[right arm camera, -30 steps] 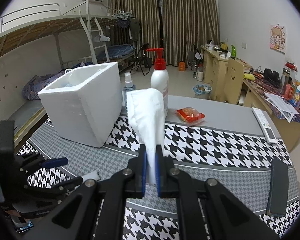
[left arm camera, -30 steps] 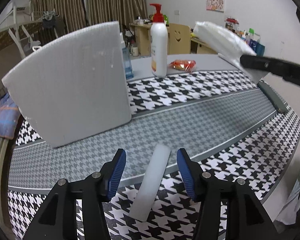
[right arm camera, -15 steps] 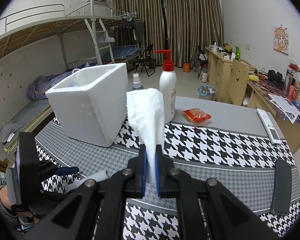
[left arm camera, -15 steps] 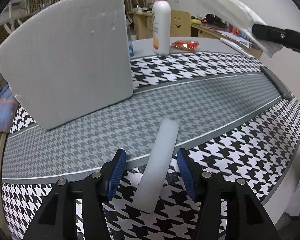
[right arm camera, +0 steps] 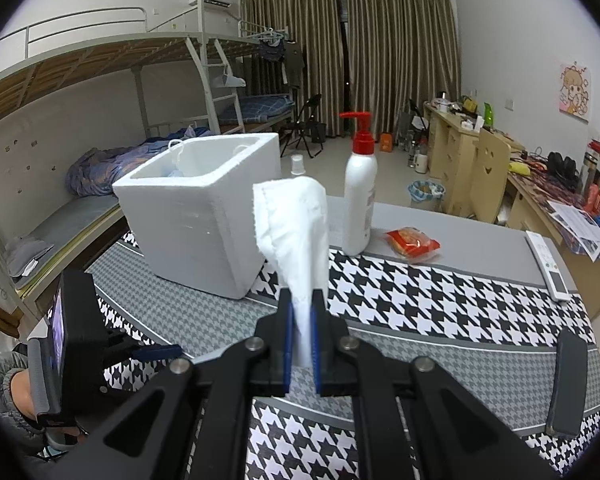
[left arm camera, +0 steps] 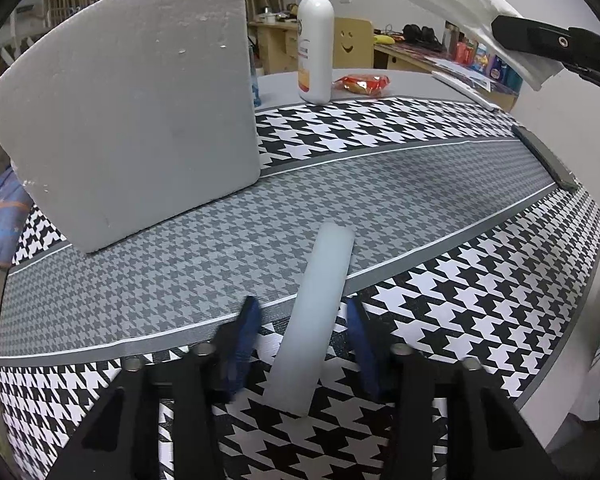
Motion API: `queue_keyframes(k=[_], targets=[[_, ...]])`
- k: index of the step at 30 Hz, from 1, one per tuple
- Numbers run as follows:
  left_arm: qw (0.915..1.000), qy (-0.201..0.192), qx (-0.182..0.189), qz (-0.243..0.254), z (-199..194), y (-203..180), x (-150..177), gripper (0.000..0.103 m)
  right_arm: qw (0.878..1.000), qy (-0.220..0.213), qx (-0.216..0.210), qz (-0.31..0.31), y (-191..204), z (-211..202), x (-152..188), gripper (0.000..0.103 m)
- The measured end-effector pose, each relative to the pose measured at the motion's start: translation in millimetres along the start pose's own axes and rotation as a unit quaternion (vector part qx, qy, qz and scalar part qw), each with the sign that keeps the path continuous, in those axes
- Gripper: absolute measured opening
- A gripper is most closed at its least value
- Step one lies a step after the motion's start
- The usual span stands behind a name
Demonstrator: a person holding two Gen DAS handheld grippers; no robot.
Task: Organize soft objects
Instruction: 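Lift the foam strip and towel and carry both tools toward the white foam box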
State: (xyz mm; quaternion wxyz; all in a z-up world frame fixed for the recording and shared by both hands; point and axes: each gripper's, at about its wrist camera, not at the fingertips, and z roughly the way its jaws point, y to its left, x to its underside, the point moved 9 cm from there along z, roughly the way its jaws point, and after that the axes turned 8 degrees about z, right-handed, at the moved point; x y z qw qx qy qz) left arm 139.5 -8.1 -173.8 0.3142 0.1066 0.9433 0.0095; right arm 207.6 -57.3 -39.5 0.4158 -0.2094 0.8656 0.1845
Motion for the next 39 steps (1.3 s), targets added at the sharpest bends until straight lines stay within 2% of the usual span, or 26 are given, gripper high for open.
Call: queue_keyframes(k=[3, 5, 10, 23, 39], targets=[[1.0000, -0.001, 0.004, 0.003, -1, 1, 1, 0.032, 1.000, 0.001, -0.002, -0.002, 2, 1, -1, 0.010], [0.9999, -0.002, 0.009, 0.009, -3, -2, 1, 0.024, 1.000, 0.002, -0.003, -0.001, 2, 2, 0, 0.010], [0.9999, -0.004, 0.016, 0.004, -6, -2, -1, 0.018, 1.000, 0.000, -0.005, -0.002, 4, 2, -2, 0.010], [0.9975, -0.066, 0.016, -0.022, -50, 16, -24, 0.018, 1.000, -0.008, -0.012, -0.006, 13, 1, -8, 0.010], [0.9938, -0.108, -0.013, -0.026, -84, 37, -41, 0.018, 0.999, -0.016, -0.022, -0.020, 32, 3, -20, 0.010]])
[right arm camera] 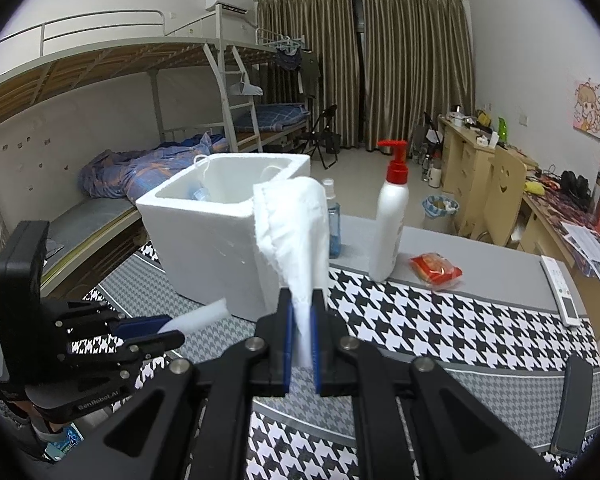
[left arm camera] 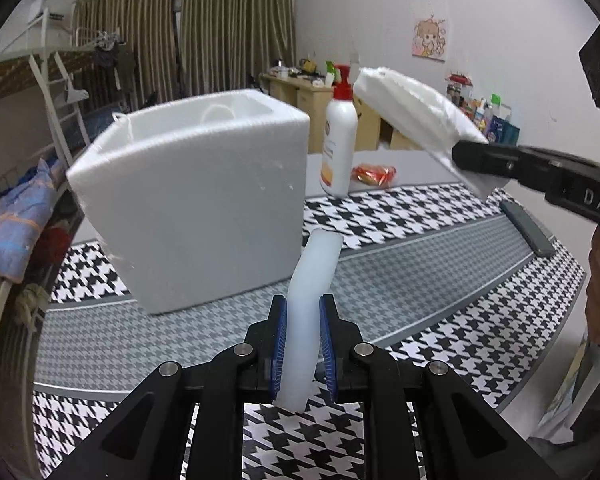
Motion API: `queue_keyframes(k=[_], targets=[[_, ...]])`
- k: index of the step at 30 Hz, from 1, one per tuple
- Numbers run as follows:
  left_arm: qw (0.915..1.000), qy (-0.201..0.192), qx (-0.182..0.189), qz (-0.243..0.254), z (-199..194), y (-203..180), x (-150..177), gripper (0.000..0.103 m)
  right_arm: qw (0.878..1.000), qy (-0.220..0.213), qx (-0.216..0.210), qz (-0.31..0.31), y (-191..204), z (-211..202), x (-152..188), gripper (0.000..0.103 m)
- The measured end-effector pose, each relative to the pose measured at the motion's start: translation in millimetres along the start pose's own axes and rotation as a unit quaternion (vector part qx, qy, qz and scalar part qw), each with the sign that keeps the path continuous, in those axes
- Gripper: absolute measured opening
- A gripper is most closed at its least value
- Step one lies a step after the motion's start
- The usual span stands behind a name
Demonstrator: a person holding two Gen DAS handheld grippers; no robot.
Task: Organize soft objects
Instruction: 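Lift the foam strip and towel and carry both tools toward the white foam box, then lower the towel into the foam box with the right gripper while the left gripper holds the strip above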
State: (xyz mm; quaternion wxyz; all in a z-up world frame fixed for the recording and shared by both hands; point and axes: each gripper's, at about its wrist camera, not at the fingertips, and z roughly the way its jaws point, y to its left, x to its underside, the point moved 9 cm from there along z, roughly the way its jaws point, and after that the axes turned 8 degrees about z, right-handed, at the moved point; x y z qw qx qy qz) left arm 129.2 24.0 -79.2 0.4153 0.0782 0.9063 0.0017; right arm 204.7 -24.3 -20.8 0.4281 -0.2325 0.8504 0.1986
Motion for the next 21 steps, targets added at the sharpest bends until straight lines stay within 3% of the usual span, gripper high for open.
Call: queue_keyframes(k=[21], targets=[[0.9984, -0.041, -0.036, -0.012, -26, 22, -23, 0.018, 1.000, -0.003, -0.015, -0.019, 24, 6, -15, 0.011]])
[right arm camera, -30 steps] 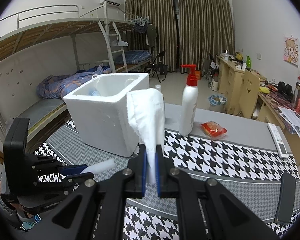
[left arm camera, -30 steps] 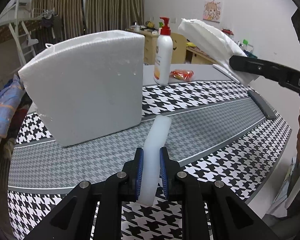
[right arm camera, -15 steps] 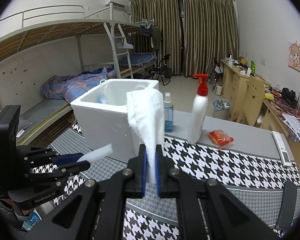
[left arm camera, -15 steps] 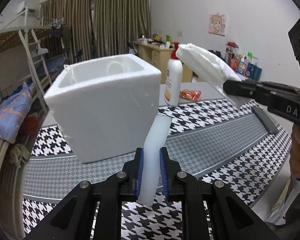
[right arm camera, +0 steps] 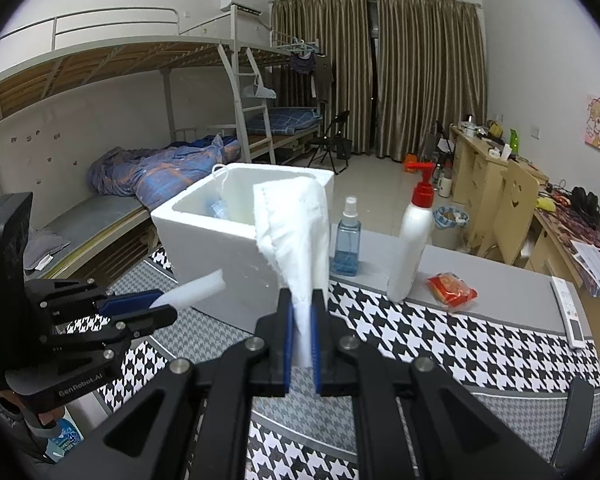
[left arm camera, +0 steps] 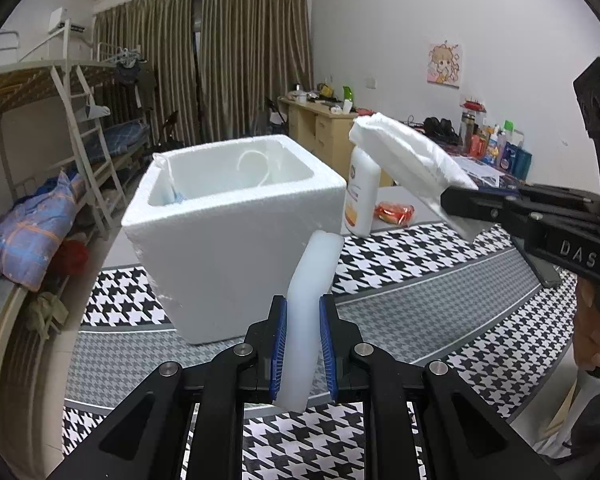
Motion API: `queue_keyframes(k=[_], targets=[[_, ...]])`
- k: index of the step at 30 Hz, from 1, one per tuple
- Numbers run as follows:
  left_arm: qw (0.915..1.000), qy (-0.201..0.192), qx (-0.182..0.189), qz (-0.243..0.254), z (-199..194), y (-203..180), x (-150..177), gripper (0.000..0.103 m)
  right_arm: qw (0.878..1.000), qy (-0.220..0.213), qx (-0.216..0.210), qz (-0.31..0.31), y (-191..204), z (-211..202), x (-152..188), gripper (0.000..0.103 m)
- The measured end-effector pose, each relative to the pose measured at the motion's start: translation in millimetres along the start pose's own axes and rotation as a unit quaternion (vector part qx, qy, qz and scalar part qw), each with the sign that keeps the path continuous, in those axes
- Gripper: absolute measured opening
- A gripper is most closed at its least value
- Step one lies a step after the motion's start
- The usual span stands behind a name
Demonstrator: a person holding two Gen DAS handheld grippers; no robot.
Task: Organize soft objects
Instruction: 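Lower the towel into the foam box with the right gripper while the left gripper holds the strip above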
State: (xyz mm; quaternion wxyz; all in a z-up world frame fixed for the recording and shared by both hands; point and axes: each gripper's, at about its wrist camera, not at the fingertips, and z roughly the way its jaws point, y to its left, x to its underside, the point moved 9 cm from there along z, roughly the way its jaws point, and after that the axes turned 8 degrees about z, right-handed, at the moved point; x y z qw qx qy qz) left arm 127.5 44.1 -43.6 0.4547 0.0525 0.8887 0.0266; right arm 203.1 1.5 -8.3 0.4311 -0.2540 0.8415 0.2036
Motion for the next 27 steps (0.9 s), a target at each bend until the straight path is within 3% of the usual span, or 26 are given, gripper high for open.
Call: queue_keyframes(k=[27], targets=[[0.9964, -0.055, -0.061, -0.022, -26, 44, -36, 0.018, 0.999, -0.006, -0.018, -0.043, 33, 16, -31, 0.011]])
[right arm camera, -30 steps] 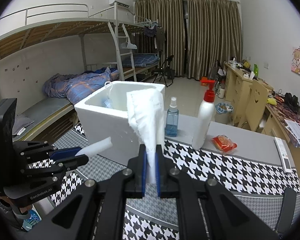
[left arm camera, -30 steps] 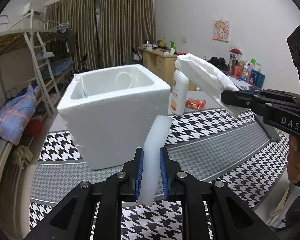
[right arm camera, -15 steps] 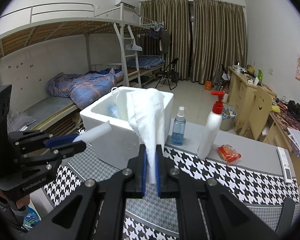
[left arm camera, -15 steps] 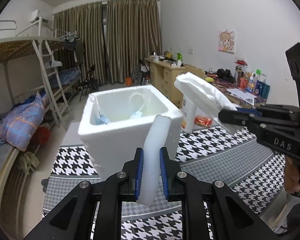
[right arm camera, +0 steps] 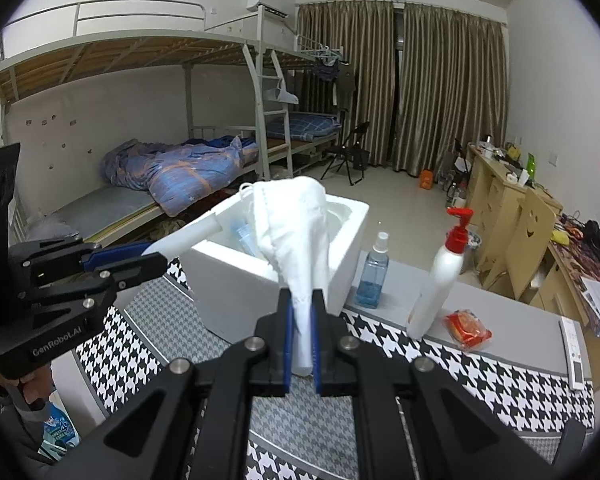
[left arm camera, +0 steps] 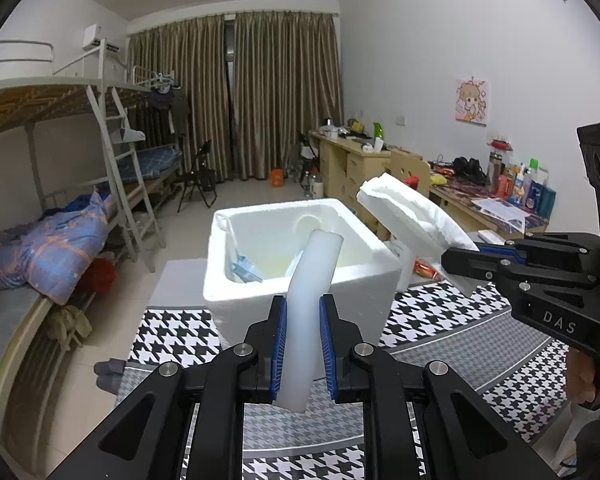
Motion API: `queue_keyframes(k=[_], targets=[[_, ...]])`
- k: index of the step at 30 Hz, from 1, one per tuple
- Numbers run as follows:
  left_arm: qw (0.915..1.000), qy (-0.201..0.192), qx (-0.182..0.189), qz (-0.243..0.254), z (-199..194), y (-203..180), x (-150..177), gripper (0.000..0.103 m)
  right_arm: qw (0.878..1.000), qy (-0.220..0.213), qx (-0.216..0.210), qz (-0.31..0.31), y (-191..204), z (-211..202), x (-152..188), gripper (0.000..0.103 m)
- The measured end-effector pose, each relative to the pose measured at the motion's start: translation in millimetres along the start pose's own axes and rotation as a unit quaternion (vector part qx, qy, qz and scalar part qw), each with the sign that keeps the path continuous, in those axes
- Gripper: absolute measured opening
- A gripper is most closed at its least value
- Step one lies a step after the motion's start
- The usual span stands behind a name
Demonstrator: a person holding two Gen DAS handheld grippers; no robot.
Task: Organize soft objects
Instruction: 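Lower the towel into the foam box with the right gripper while the left gripper holds the strip above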
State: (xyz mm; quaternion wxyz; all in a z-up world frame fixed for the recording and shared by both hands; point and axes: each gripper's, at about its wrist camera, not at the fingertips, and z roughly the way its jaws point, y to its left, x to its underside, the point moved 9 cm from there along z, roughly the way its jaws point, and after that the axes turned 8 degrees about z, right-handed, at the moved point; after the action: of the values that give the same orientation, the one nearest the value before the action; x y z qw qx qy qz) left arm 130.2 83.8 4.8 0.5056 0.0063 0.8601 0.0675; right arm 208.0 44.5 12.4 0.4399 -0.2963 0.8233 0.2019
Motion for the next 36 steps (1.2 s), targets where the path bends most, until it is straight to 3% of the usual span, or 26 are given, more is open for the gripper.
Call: queue_keyframes(k=[36], targets=[[0.9985, -0.010, -0.032, -0.042, 12, 31, -16, 0.018, 1.000, 0.016, -0.009, -0.014, 18, 45, -24, 0.011]])
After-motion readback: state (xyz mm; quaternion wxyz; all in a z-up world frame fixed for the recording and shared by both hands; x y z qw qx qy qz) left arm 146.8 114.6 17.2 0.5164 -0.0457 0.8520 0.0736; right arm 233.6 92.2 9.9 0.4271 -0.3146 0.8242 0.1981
